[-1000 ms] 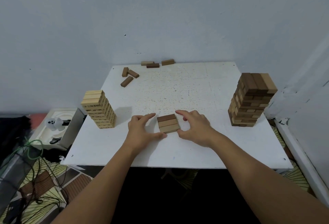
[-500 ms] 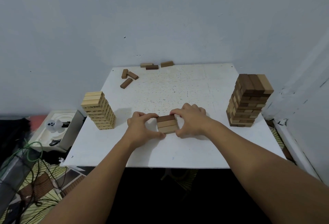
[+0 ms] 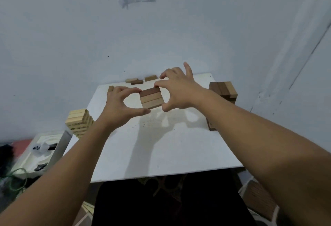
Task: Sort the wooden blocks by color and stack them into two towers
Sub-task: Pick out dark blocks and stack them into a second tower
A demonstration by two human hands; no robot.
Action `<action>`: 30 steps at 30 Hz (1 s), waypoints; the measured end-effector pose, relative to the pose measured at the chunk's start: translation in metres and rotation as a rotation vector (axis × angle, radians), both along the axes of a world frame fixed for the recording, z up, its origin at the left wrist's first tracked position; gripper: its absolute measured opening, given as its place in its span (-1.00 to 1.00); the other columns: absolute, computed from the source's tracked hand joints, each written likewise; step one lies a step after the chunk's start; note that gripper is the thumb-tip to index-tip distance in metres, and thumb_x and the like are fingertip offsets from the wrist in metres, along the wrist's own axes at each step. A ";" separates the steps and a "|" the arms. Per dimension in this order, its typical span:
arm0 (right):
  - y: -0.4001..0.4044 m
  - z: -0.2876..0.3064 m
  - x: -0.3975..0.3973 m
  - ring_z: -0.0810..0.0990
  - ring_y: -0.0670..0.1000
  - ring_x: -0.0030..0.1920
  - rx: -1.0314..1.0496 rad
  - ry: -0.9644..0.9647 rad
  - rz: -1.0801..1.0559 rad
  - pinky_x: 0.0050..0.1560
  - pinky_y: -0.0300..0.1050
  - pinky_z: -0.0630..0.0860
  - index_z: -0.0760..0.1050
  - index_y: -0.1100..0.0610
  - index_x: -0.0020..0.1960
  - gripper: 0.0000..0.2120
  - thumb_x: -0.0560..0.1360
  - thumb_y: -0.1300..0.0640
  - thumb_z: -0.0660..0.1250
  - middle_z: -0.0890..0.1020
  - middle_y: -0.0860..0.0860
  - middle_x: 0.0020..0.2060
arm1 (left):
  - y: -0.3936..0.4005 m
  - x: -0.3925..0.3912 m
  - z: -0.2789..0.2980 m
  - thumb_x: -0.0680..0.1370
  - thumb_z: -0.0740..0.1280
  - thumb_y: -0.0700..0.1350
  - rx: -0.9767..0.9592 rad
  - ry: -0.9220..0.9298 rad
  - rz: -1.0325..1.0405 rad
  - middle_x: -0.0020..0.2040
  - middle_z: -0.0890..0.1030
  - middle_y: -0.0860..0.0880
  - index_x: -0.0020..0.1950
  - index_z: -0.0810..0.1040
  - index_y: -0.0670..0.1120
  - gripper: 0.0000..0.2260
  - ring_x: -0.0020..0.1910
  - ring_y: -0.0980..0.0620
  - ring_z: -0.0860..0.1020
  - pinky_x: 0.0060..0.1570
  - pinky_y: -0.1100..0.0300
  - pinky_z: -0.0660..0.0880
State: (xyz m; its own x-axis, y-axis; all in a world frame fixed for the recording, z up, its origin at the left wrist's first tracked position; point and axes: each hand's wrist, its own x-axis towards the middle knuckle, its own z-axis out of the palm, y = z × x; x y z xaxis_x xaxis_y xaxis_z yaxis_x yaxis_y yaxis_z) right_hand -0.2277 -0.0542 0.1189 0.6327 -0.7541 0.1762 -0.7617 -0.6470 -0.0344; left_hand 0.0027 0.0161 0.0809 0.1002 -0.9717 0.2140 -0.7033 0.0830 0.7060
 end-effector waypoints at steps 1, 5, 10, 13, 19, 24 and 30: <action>-0.001 0.007 -0.009 0.11 0.08 0.55 0.006 0.004 -0.014 0.52 0.38 -0.37 0.40 -0.18 0.47 -0.30 0.37 -0.28 0.45 0.32 -0.03 0.47 | -0.005 -0.006 0.005 0.19 0.66 0.30 -0.012 -0.004 -0.015 0.26 0.43 0.27 0.22 0.58 0.36 -0.38 0.41 0.10 0.32 0.45 -0.07 0.34; -0.003 0.025 -0.050 0.05 0.06 0.59 0.069 -0.021 -0.088 0.52 0.38 -0.37 0.37 -0.23 0.49 -0.31 0.39 -0.26 0.44 0.28 -0.05 0.52 | -0.023 -0.040 0.022 0.23 0.67 0.25 -0.037 0.019 -0.096 0.32 0.47 0.24 0.21 0.61 0.32 -0.42 0.40 0.15 0.37 0.44 0.07 0.34; -0.006 0.032 -0.105 0.04 0.08 0.58 0.118 -0.060 -0.172 0.51 0.39 -0.35 0.35 -0.28 0.46 -0.34 0.40 -0.25 0.43 0.27 -0.04 0.51 | -0.044 -0.089 0.033 0.21 0.66 0.28 0.003 0.021 -0.199 0.30 0.47 0.23 0.21 0.61 0.30 -0.41 0.41 0.13 0.39 0.46 -0.06 0.35; -0.006 0.031 -0.135 0.04 0.08 0.57 0.149 -0.069 -0.226 0.51 0.40 -0.32 0.34 -0.31 0.46 -0.34 0.39 -0.26 0.42 0.27 -0.03 0.50 | -0.053 -0.117 0.036 0.26 0.67 0.22 0.047 0.028 -0.240 0.33 0.47 0.19 0.23 0.61 0.26 -0.43 0.39 0.10 0.39 0.45 -0.05 0.36; -0.007 0.031 -0.180 0.09 0.11 0.56 0.235 -0.123 -0.315 0.54 0.38 -0.24 0.34 -0.33 0.46 -0.34 0.40 -0.18 0.45 0.29 -0.05 0.49 | -0.067 -0.163 0.041 0.32 0.66 0.15 0.103 0.044 -0.303 0.36 0.47 0.13 0.29 0.60 0.18 -0.43 0.40 0.05 0.37 0.40 -0.05 0.39; -0.011 0.024 -0.198 0.10 0.12 0.56 0.290 -0.149 -0.341 0.55 0.34 -0.20 0.34 -0.34 0.47 -0.32 0.40 -0.22 0.47 0.29 -0.06 0.49 | -0.077 -0.179 0.039 0.31 0.68 0.12 0.158 0.061 -0.335 0.34 0.46 0.15 0.25 0.62 0.19 -0.46 0.39 0.08 0.37 0.33 0.04 0.37; -0.015 0.015 -0.205 0.13 0.11 0.55 0.348 -0.180 -0.340 0.56 0.33 -0.18 0.34 -0.38 0.44 -0.30 0.32 -0.27 0.42 0.29 -0.07 0.49 | -0.080 -0.183 0.037 0.32 0.68 0.08 0.199 0.068 -0.340 0.33 0.46 0.14 0.25 0.63 0.18 -0.47 0.39 0.08 0.37 0.36 0.00 0.38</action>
